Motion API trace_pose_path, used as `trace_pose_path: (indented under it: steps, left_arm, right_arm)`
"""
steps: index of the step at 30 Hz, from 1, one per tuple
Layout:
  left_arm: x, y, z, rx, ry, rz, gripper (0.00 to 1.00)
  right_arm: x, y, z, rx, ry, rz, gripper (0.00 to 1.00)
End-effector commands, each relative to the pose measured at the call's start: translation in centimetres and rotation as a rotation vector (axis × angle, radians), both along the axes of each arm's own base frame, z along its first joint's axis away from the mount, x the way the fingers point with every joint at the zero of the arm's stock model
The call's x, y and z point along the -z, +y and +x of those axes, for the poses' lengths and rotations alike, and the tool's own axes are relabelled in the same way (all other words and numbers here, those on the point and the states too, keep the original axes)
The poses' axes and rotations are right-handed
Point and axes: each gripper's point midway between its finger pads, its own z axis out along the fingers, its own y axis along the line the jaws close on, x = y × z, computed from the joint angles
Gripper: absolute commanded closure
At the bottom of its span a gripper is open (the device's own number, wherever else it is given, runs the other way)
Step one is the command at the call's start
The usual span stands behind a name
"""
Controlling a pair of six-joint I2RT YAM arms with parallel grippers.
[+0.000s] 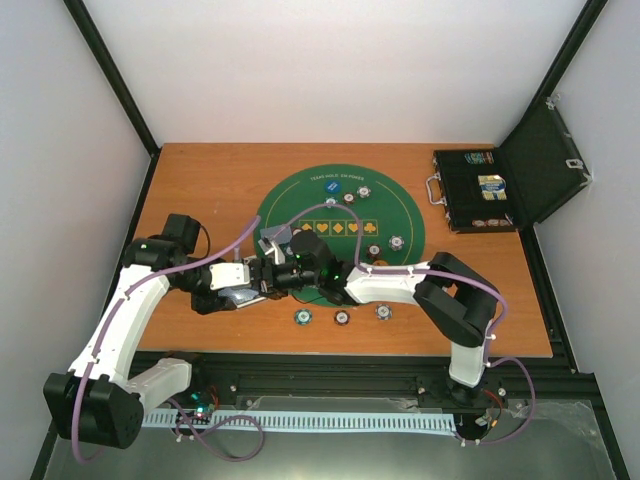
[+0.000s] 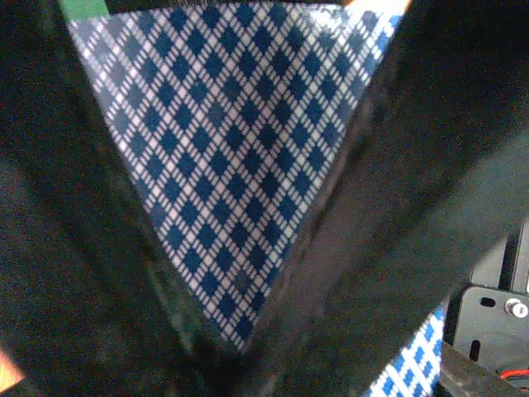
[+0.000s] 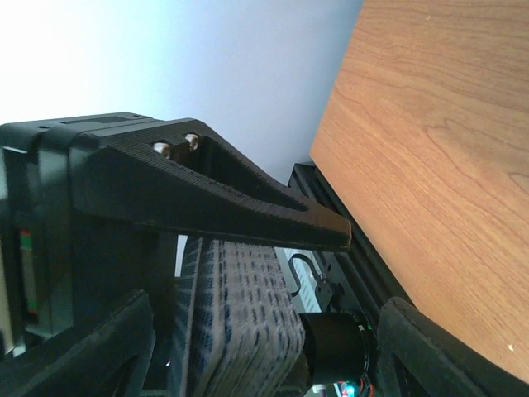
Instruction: Distribute texas hold em gaming equipment
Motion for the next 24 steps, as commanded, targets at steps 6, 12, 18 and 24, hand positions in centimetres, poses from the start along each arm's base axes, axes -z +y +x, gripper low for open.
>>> trace_pose_path:
  steps: [6,12,18,24]
  left_arm:
    - [-0.8,-0.1,-0.2,0.026,-0.040,-0.007,0.87]
    - [-1.1,-0.2,-0.3,0.028,-0.047,-0.011,0.87]
    - [-1.2,-0.3,-0.1,0.024,-0.047,-0.017,0.87]
    - [-1.0,-0.2,-0.1,0.023,-0.044,-0.013,0.87]
  right_arm:
    - [0.4,1.4,-0.1,-0.018,0.027,0.031,0.37]
    - [2.3,-0.2,0.5,0.018,0.050,-0.008,0.54]
    - [2.8,-1.4,0.8,0.038,0.045,-0.037,0.57]
    - [2.3,-2.6,0.9,0.056,0.023,-0.058,0.65]
